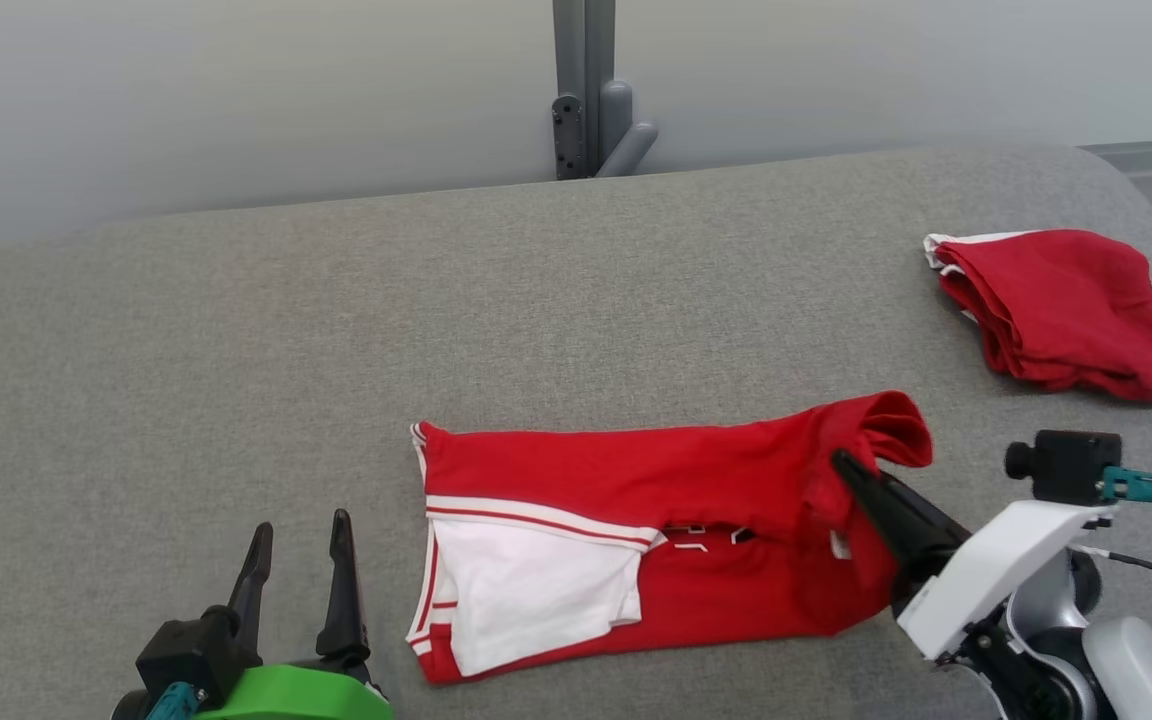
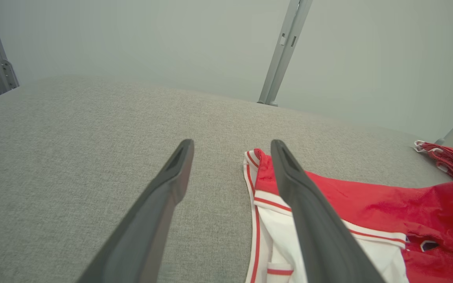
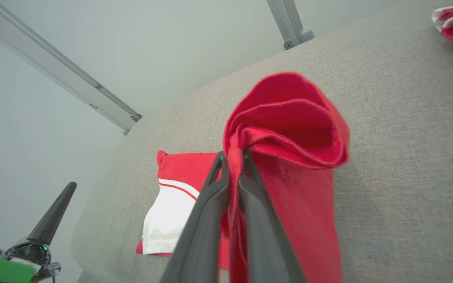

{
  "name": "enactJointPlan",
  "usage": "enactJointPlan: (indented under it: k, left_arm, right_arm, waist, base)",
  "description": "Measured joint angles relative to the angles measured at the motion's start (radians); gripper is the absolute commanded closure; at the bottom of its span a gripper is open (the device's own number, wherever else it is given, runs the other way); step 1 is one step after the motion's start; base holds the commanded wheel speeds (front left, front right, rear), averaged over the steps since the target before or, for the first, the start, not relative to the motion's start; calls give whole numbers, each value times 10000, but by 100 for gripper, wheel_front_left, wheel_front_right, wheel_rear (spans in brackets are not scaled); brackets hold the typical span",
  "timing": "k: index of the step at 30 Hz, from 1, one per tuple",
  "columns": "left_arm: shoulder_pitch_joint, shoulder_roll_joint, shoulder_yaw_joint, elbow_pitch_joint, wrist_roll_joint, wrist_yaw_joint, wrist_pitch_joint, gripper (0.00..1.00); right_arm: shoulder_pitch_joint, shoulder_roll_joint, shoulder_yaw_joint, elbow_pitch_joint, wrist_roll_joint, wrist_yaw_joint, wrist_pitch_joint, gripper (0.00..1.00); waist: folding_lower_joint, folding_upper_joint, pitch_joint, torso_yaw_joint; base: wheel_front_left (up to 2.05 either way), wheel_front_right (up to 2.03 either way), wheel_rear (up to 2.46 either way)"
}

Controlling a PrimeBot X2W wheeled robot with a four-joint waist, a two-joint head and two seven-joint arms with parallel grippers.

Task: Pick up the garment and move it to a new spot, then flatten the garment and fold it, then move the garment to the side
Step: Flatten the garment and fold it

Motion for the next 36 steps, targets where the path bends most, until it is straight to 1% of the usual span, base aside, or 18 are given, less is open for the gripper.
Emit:
enactJointPlan:
  k: [5,11,16,18,23,29,34,36]
  left_arm:
    - [7,25,-27,-50,0,10,38,0]
    - [-1,33,-121,-102,0,13,79,0]
    - [-65,-4,-236,-102,2,2,94,0]
    - [-197,-36,-309,-79,4,-15,94,0]
    - [-340,-86,-385,6,36,-79,90,0]
    - [-500,-198,-472,115,69,-102,61,0]
    - [-548,-251,-470,219,73,-140,36,0]
    - [-549,-261,-468,236,73,-142,35,0]
  right_arm:
    - [-338,380,853,-357,81,0,169,100]
    - [-1059,953,2046,-31,102,0,174,100]
    - [-1638,1313,2732,830,150,0,6,100]
    - [-2020,1411,2941,1553,148,0,-190,100]
    - [-2646,1593,3212,2683,155,0,-587,100]
    - [-3303,1791,3751,3902,238,0,-681,100]
    - [-3649,1885,4159,4934,77,0,-708,100]
    - [-3693,1904,4253,5076,77,0,-709,100]
  waist:
    - [0,0,-45,369]
    - [0,0,-2,867]
    - [0,0,73,1312]
    - [0,0,128,1579]
    - [0,0,241,1987]
    - [0,0,383,2391]
    - [0,0,430,2658]
    - [0,0,431,2696]
  base:
    - [0,0,0]
    - [0,0,0]
    - [0,0,0]
    - [0,0,0]
    - [0,0,0]
    - [0,0,0]
    - [0,0,0]
    - [0,0,0]
